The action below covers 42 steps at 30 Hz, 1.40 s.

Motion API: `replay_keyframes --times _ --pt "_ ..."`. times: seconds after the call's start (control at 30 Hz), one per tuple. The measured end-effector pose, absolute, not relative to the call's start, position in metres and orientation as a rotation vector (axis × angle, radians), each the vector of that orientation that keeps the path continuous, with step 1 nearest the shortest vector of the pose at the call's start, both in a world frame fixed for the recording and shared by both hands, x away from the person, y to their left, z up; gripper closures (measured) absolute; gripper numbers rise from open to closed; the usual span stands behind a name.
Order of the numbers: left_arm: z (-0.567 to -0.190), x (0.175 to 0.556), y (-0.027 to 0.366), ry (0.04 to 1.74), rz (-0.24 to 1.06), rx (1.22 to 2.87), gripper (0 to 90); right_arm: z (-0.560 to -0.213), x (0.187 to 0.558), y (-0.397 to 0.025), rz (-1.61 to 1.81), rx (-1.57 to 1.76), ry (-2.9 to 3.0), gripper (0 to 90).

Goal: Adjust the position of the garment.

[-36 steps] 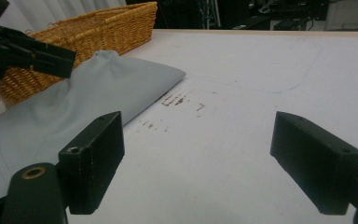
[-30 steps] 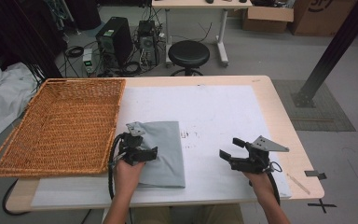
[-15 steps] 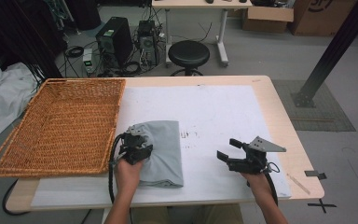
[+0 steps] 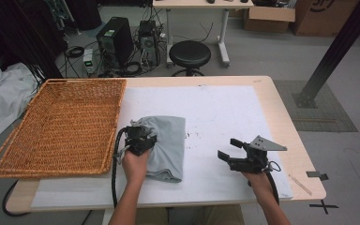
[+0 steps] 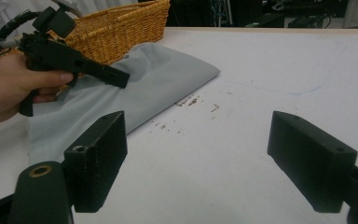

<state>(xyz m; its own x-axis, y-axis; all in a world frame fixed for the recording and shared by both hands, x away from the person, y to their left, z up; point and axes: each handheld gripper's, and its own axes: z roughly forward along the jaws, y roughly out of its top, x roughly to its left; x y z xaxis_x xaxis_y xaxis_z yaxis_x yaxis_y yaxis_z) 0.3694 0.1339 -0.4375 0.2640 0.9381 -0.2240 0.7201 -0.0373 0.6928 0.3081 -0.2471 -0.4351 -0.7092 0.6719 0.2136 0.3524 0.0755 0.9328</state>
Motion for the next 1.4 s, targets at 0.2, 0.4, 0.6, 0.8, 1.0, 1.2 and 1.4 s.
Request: replay_keyframes --times 0.2,0.4,0.6,0.8,1.0,1.2,1.4 --pt "-0.439 0.38 0.129 1.562 0.383 1.74 71.3 -0.436 0.308 -0.251 1.676 1.038 2.083 19.4" --pt "-0.44 0.386 0.12 1.591 0.417 1.692 71.5 -0.436 0.31 -0.253 1.674 1.035 2.084 19.6" --pt "-0.429 0.378 0.128 1.583 0.44 1.689 56.7 -0.431 0.31 -0.252 1.661 1.047 2.064 20.7" --pt "-0.398 0.359 0.137 1.458 0.529 1.741 40.1 -0.429 0.303 -0.216 1.62 1.016 2.191 53.4" --pt "-0.388 0.35 0.139 1.422 0.558 1.798 36.2 -0.437 0.297 -0.139 1.543 0.94 2.373 71.4" --pt "-0.394 0.342 0.146 1.43 0.553 1.795 36.5 -0.449 0.293 -0.101 1.262 0.806 2.495 76.6" --pt "-0.394 0.34 0.15 1.44 0.537 1.78 36.3 -0.445 0.294 -0.114 1.15 0.77 2.506 88.4"
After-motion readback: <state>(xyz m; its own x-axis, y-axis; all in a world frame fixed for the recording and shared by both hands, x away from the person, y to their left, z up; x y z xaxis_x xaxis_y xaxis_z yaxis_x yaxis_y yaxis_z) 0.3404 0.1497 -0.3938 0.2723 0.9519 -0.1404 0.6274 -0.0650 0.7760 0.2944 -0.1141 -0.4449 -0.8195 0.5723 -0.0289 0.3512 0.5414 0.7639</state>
